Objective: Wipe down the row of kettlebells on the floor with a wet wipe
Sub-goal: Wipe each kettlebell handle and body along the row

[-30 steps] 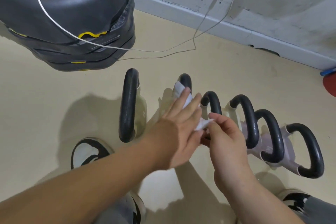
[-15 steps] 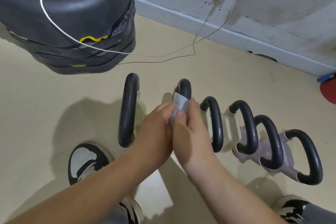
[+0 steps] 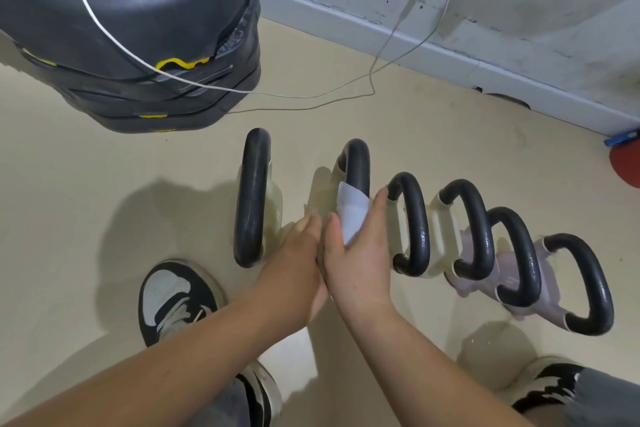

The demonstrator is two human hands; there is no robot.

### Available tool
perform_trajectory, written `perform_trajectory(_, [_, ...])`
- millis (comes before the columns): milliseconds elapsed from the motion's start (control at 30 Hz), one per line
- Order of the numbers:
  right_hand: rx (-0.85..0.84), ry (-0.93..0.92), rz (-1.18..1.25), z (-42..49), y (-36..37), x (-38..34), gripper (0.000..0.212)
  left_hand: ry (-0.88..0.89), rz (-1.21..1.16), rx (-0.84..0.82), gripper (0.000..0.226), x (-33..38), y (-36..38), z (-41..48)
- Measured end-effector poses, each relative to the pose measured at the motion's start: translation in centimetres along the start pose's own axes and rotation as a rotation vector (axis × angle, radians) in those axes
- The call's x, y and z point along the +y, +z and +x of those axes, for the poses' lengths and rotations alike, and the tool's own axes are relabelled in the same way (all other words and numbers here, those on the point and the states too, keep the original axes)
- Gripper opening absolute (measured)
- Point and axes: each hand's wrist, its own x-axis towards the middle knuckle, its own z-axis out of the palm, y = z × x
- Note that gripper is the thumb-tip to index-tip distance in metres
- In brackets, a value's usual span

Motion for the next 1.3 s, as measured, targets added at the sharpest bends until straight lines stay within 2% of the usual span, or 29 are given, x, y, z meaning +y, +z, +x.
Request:
perform_trajectory(67, [0.003,0.013,0.036,-0.9,0.2,1.3,0.069,-0.007,0.038,-0.031,0.042,-0.5,0.1,-0.4])
perform_trajectory(167, [0.009,0.085,0.041,-1.5,0.7,2.3,0.049,0.001,0.094,-0.040,0.061,-1.4,0.1,-1.3])
perform_trajectory(267, [0.007,0.092,0.014,-2.7,1.3,3.4,0.040,0.006,0.092,-0.064,0.057,-2.0,0.2,-1.7])
perform_trajectory(333, [-0.005,0.078,0.033,-3.2,1.8,4.2,0.038,-0.005,0.095,-0.083,0.044,-2.6,0.4,-1.4])
perform_trajectory(367, [-0.015,0.082,0.045,-3.3,2.1,4.8,0.037,-0.012,0.091,-0.087,0.036,-2.9,0.6,-1.2])
perform_trajectory(433, [-0.040,0.097,0.046,-3.3,2.5,5.7,0.041,-0.014,0.079,-0.092,0.035,-3.5,1.0,-0.9])
perform_trajectory(600, [-0.078,0.079,-0.034,-2.7,2.9,6.8,0.066,-0.020,0.081,-0.117,0.031,-4.1,1.0,-1.1])
perform_trajectory(733, [-0.078,0.042,-0.090,-2.3,3.2,7.3,0.064,-0.011,0.077,-0.131,0.036,-4.3,0.9,-1.2])
perform_trajectory(900, [-0.131,0.077,-0.082,-2.5,2.9,7.2,0.057,-0.054,0.075,-0.159,0.027,-4.3,1.0,-1.0])
perform_trajectory(933, [-0.150,0.083,-0.095,-2.7,2.7,7.3,0.055,-0.057,0.077,-0.165,0.030,-4.3,1.0,-1.1])
perform_trajectory(1033, [-0.188,0.059,-0.188,-3.5,1.2,7.8,0.052,-0.059,0.095,-0.210,0.059,-4.2,0.8,-1.3])
perform_trajectory(1100, [-0.185,0.034,-0.261,-3.7,0.2,7.9,0.052,-0.064,0.080,-0.201,0.056,-4.0,0.8,-1.3])
perform_trajectory(1200, [-0.127,0.182,-0.233,-2.6,0.0,8.6,0.034,-0.061,0.066,-0.164,0.020,-3.8,0.9,-1.2])
perform_trajectory(1300, [-0.140,0.450,-0.053,-1.8,-0.2,8.4,0.042,-0.053,0.093,-0.198,0.015,-3.9,1.0,-1.3])
